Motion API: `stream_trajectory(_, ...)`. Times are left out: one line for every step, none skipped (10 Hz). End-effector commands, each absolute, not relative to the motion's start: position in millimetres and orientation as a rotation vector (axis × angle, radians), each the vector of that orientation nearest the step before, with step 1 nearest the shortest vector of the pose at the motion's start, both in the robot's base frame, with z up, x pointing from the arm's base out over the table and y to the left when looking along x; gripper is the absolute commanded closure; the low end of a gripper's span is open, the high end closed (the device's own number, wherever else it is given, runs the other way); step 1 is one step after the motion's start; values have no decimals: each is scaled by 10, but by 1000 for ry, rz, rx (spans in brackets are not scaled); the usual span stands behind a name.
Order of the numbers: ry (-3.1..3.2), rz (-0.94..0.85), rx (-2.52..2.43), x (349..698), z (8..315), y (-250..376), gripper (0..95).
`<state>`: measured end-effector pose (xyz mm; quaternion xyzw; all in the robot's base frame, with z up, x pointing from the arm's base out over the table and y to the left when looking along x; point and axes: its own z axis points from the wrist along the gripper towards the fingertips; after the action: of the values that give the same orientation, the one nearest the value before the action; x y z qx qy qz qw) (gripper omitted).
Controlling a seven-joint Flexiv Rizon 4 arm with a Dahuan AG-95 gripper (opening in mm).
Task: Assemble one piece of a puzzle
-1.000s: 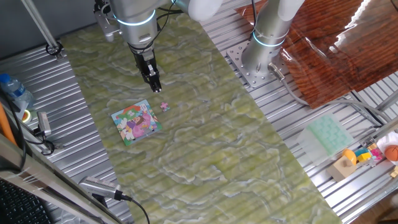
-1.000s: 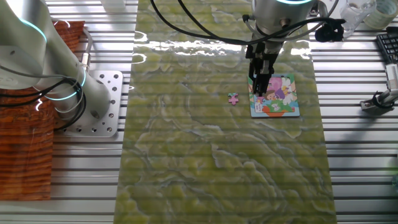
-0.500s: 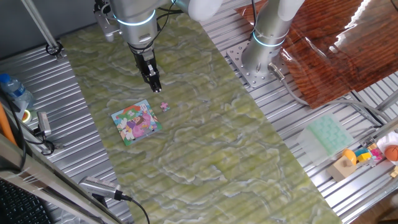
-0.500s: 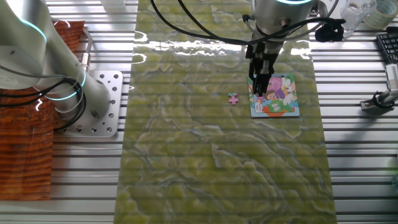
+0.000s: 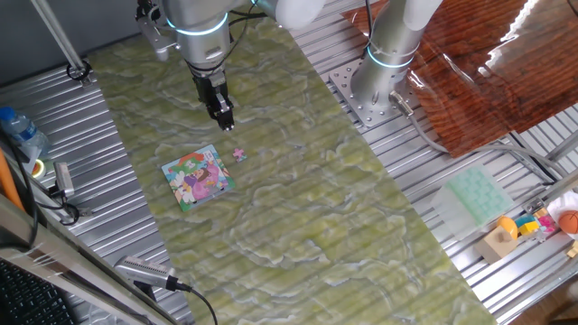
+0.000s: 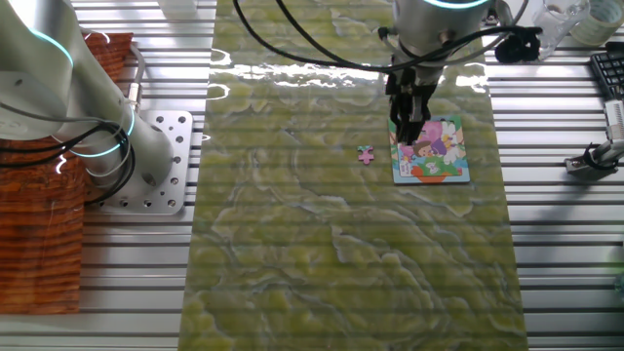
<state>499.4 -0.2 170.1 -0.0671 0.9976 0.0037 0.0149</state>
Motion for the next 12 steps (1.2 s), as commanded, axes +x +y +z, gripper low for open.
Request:
stream_trajectory(2980, 37, -629, 4972, 1735, -33, 950)
stream_trajectory(2985, 41, -600, 4966, 1741, -44, 950)
stream_trajectory(2981, 37, -616, 4966, 1742, -45, 950)
stream_trajectory(2979, 38, -624, 4966, 1742, -45, 950)
stream_trajectory(2994, 48, -546, 4963, 1744, -47, 950)
stream_trajectory(2991, 75, -499, 4959, 1749, -54, 950)
stream_trajectory(2980, 72, -483, 4959, 1749, -54, 950)
stream_trajectory(2998, 81, -436, 4954, 1749, -60, 950)
stream_trajectory(3016, 84, -411, 4961, 1741, -63, 950)
stream_trajectory(3032, 68, -351, 4961, 1740, -63, 950)
stream_trajectory(3042, 52, -305, 4960, 1742, -62, 950)
stream_trajectory(3053, 51, -208, 4954, 1753, -54, 950)
